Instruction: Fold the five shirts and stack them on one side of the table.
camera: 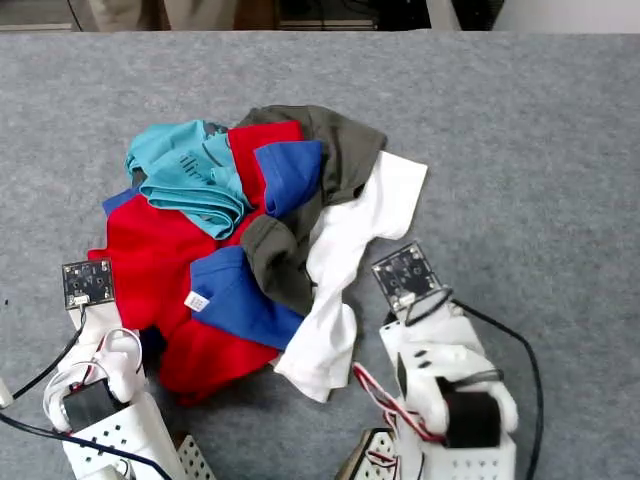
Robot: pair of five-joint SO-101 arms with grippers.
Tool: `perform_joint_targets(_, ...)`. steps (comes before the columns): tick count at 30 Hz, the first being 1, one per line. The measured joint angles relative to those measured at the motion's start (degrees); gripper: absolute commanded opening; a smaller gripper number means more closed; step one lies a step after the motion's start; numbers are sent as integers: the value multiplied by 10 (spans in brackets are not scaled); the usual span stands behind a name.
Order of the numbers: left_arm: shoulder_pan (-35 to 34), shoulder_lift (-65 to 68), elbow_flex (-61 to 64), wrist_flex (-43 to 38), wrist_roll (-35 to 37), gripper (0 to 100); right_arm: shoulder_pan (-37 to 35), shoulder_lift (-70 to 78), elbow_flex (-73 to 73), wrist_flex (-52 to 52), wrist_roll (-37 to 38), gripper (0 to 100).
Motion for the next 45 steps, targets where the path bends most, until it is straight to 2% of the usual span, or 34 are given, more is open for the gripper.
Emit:
perform_joint_targets(4, 0, 0, 0, 0, 0, 89, 11, 86, -100, 35, -2, 31)
perform_joint_targets(10, 0, 0, 0, 0, 0, 89, 48, 310, -259, 100, -41, 31)
perform_joint_targets(14, 0, 0, 0, 0, 0, 89, 55, 420, -313, 128, -48, 33)
perform_joint_targets(25, 0, 0, 0, 0, 0, 89, 55, 458, -380, 132, -50, 40)
perform_joint_targets(31, 0, 0, 0, 0, 0, 89, 55, 516, -438, 136, -50, 213)
perform_joint_targets(34, 0, 0, 0, 0, 0, 89, 52, 571, -498, 158, -50, 224)
perform_joint_targets(40, 0, 0, 0, 0, 0, 89, -5, 657, -600, 200, -50, 224)
perform_joint_targets(45, 0, 0, 0, 0, 0, 89, -59, 672, -616, 202, -50, 224)
